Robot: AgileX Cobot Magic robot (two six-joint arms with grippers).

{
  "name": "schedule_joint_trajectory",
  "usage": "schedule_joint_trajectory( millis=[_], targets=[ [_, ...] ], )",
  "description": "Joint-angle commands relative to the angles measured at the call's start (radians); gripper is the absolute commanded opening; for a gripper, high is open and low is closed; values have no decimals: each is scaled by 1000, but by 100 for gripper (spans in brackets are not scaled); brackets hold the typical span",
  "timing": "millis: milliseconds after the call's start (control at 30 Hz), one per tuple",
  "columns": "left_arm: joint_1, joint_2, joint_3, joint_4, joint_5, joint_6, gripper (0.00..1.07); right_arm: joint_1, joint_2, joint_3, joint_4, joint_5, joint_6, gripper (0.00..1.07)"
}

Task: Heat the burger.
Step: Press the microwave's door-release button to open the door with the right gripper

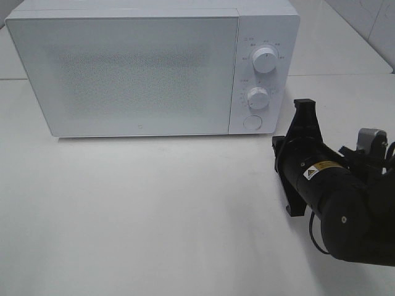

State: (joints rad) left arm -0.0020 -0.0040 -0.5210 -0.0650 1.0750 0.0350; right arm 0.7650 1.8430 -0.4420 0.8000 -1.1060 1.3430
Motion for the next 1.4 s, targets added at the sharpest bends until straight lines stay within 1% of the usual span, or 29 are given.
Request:
schedule_joint_trajectory(
  millis=[33,100,167,267,300,367,433,533,600,700,867,1100,1400],
  targets=[
    [4,-7,4,-3,-7,0,100,-9,47,-48,-31,3,32,0],
    [4,-7,4,-3,-7,0,100,-9,59,-57,-33,5,35,0],
    [4,-7,4,-3,-7,0,100,-15,104,-98,-34,5,35,0],
    [4,-7,4,-3,-7,0,100,-24,112,-108,-46,7,36,0],
    [4,-7,4,-3,-7,0,100,-43,131,-127,-85,8,38,0],
    [4,-7,4,-3,-7,0,100,-55,138,-139,-99,10,39,0],
    [4,-7,4,-3,-7,0,100,-107,154,-181,-136,43,32,0],
    [4,-7,4,-3,-7,0,100,-116,157,-188,-143,54,26,0],
    [4,-7,4,-3,-7,0,100,-152,186,-231,-175,64,19,0],
    [4,-7,4,-3,-7,0,100,-171,211,-258,-195,78,26,0],
    [4,-7,4,-3,-7,0,100,-173,234,-285,-197,83,38,0],
    [4,-7,4,-3,-7,0,100,-213,280,-349,-202,109,38,0],
    [4,-7,4,-3,-7,0,100,-218,313,-385,-195,114,39,0]
  ],
)
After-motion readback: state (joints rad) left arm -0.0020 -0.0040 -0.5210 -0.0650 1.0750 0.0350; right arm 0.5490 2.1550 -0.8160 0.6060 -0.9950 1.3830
